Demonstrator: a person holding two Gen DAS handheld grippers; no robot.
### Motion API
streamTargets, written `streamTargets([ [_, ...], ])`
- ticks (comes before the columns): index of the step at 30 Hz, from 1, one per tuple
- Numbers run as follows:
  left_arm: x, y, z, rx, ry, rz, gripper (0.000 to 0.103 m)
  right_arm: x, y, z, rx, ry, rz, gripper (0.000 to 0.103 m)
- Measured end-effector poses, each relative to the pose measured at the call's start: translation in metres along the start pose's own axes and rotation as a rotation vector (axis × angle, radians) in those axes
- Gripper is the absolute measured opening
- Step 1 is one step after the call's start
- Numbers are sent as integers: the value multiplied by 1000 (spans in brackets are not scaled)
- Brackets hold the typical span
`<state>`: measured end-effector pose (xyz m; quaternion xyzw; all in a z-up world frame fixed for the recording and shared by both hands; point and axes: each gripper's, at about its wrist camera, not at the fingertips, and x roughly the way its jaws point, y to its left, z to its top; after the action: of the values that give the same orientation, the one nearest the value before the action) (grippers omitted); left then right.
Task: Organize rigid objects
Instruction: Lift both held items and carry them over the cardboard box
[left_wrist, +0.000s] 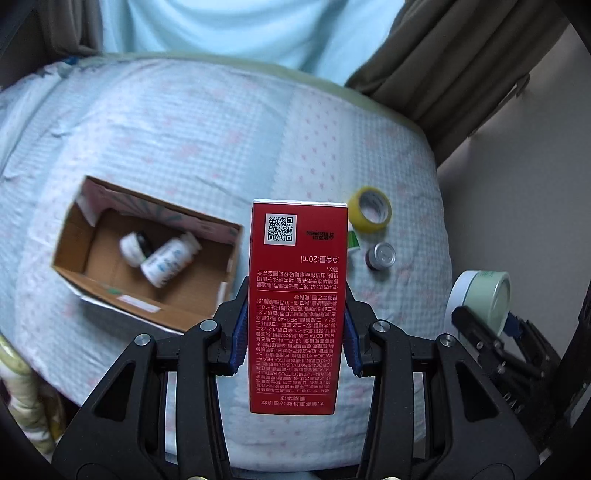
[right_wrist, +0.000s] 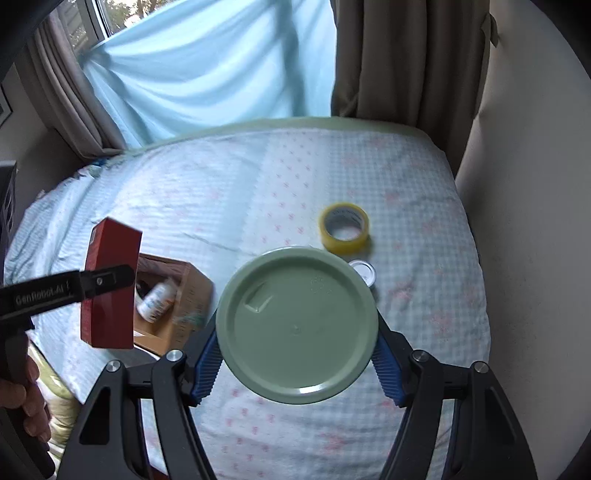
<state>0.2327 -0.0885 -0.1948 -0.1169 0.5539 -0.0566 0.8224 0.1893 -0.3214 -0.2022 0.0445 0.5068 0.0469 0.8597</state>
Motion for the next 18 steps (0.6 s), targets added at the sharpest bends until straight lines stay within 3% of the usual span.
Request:
streamTargets([
  [7,-50,52,4,-6,-46,4,38,-26,49,14,-19,-34,61,67],
  [18,-74,157,32,84,-43,-35,38,-25,160,25,2,-32,72,67],
])
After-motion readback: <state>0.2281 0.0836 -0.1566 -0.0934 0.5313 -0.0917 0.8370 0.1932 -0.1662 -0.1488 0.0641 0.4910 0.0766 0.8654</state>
